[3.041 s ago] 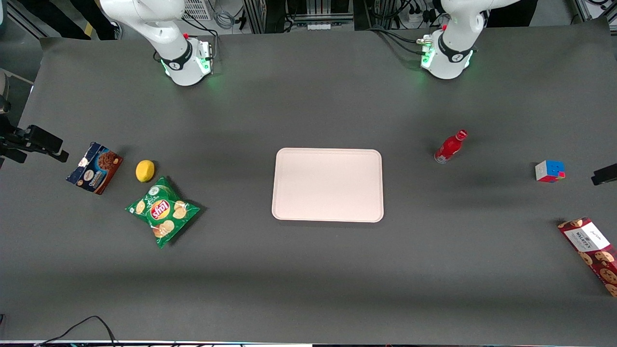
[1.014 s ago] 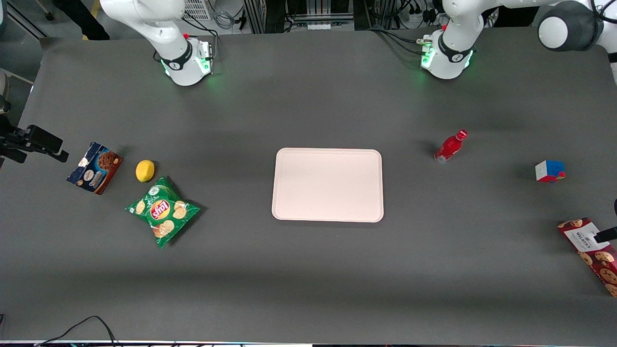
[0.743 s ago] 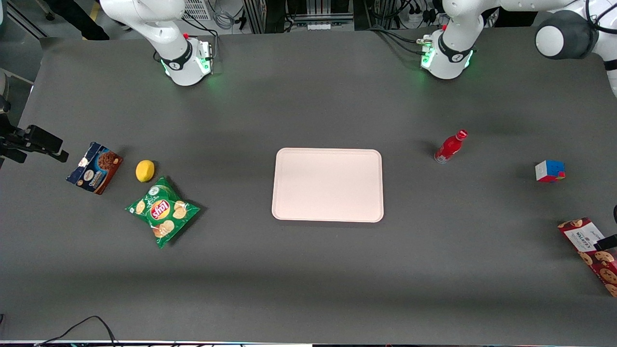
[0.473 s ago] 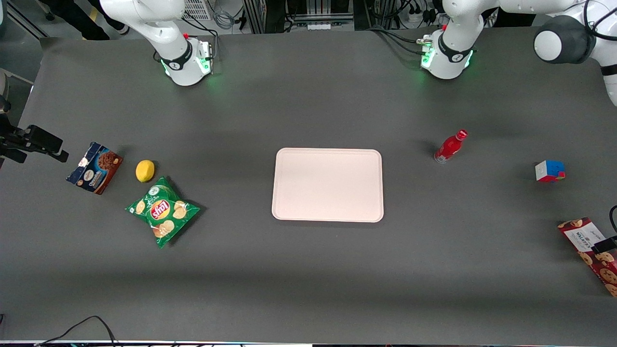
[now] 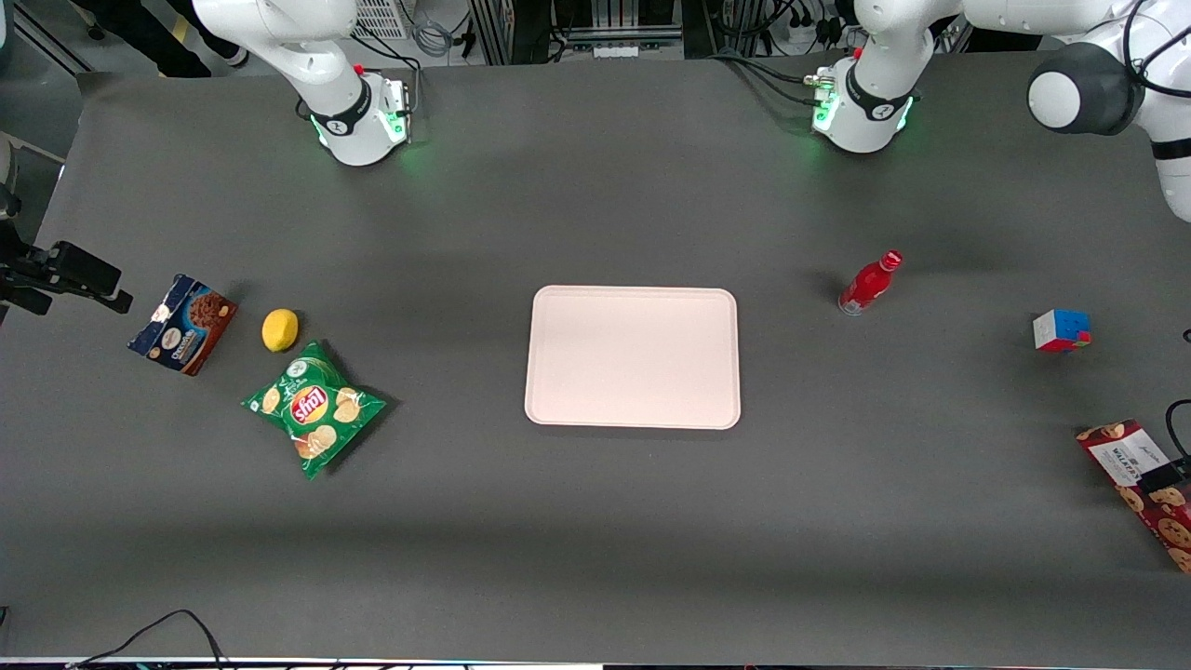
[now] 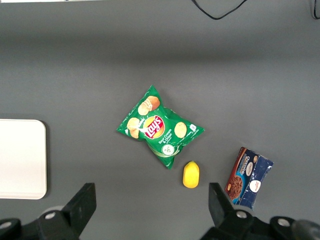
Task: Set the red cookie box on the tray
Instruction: 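Close the left gripper on the cookie box's end and lift it upright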
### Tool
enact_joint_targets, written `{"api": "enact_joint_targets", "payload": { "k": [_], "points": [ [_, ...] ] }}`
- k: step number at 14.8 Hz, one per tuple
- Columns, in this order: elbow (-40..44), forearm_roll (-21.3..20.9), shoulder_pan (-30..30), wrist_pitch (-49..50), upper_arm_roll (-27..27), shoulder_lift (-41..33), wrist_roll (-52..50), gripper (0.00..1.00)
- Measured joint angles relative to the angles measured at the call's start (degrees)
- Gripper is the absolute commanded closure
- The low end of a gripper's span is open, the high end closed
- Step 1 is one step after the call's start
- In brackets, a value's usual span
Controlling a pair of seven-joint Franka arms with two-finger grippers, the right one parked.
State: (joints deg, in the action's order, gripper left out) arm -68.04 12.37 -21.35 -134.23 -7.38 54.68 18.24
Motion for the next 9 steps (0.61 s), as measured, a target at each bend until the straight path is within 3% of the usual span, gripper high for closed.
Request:
{"api": "enact_joint_targets", "payload": {
  "k": [2,6,9],
  "points": [
    [0.02,0.01,0.02,-0.32,0.03,0.26,0.00,0.04],
    [0.21,0.04,0.29,-1.58,0.16,0.71,0.00,0.32],
    [0.38,0.04,0.56,-1.68,0.22,1.05,0.00,0.48]
  ]
}}
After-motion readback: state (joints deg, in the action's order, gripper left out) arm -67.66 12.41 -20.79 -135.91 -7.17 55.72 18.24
